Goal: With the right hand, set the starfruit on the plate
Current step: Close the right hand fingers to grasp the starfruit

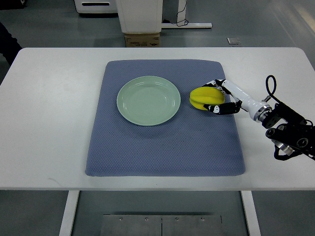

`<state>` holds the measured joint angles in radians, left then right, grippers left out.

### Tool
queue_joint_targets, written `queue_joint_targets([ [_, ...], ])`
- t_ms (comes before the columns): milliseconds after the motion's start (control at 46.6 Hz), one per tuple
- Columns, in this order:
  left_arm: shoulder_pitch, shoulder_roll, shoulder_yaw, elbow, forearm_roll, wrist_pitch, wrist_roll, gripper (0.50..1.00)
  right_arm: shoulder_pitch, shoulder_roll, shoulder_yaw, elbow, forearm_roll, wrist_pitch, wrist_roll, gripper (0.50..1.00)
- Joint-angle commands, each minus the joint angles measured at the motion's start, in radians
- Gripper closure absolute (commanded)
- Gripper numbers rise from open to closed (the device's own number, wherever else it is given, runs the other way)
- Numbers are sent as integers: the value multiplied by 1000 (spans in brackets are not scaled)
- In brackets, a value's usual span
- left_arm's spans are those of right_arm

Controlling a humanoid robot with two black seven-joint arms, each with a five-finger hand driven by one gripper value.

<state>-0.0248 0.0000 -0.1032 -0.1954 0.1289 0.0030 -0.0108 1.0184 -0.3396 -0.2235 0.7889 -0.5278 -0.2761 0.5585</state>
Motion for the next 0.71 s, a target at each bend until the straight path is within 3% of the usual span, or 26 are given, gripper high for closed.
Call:
queue_joint_targets([
  [0,0,0,0,1,0,0,0,500,3,-1,3,-4,2,0,3,1000],
  [686,0,0,-1,1,0,0,0,500,15,-12,16,-13,38,-29,1,1000],
])
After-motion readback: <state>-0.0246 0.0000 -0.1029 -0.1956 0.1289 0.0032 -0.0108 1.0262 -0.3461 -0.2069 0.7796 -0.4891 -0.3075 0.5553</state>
